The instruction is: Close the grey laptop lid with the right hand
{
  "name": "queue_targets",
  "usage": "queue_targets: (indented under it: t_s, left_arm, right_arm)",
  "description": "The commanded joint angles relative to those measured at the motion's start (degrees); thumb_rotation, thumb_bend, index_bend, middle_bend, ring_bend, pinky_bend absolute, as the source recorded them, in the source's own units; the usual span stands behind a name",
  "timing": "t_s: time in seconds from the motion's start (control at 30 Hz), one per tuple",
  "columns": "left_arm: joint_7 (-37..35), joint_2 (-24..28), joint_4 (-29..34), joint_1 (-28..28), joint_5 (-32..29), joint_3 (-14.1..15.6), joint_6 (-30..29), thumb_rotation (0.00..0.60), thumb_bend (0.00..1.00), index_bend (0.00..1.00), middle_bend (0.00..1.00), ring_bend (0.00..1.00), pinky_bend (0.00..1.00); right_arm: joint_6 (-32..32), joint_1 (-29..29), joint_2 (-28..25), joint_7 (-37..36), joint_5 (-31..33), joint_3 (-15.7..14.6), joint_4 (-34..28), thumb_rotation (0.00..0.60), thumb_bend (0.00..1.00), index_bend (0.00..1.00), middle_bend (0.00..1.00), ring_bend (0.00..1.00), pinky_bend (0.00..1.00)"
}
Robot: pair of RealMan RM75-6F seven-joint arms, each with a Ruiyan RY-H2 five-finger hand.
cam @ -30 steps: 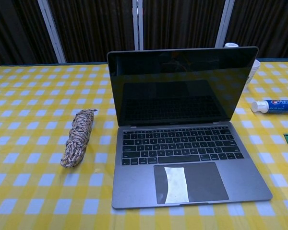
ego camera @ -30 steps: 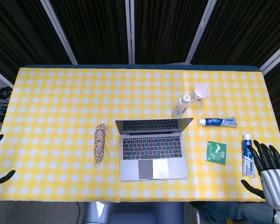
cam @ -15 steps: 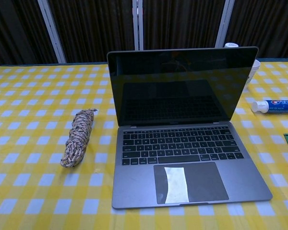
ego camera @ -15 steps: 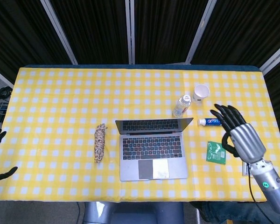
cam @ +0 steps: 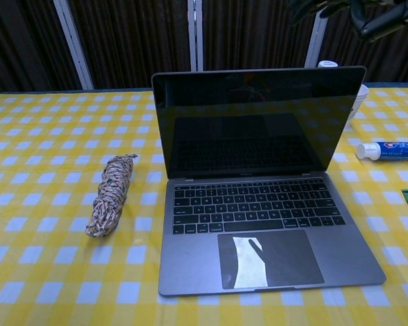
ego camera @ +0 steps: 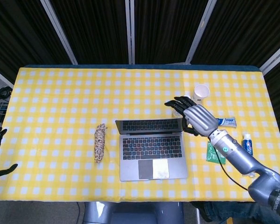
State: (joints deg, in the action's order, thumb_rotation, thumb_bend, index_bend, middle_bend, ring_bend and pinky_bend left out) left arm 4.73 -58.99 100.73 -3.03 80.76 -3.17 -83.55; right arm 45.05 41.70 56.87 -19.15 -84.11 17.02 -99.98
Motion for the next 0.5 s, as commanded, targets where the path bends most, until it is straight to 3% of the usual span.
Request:
queue_targets:
  t_s: [0.03, 0.5]
  left_arm:
    - [0.2, -0.2, -0.2, -0.2, -0.7, -0.2, 0.4, 0.6, 0.0, 0.0, 0.0, 0.0, 0.0]
    - [1.5, -0.9, -0.8, -0.9, -2.5, -0.5, 1.6, 0.6, 0.0, 0.0, 0.0, 0.0, 0.0]
  right_arm:
    - [-3.1, 2.2, 1.9, 1.6, 3.8, 0.3, 0.7, 0.6, 1.0, 0.15, 0.2, 0.12, 0.1]
    - [-8.4, 5.5, 3.5, 3.1, 10.3, -1.1, 1.6, 0.6, 1.0, 0.18, 0.31, 0.27, 0.27]
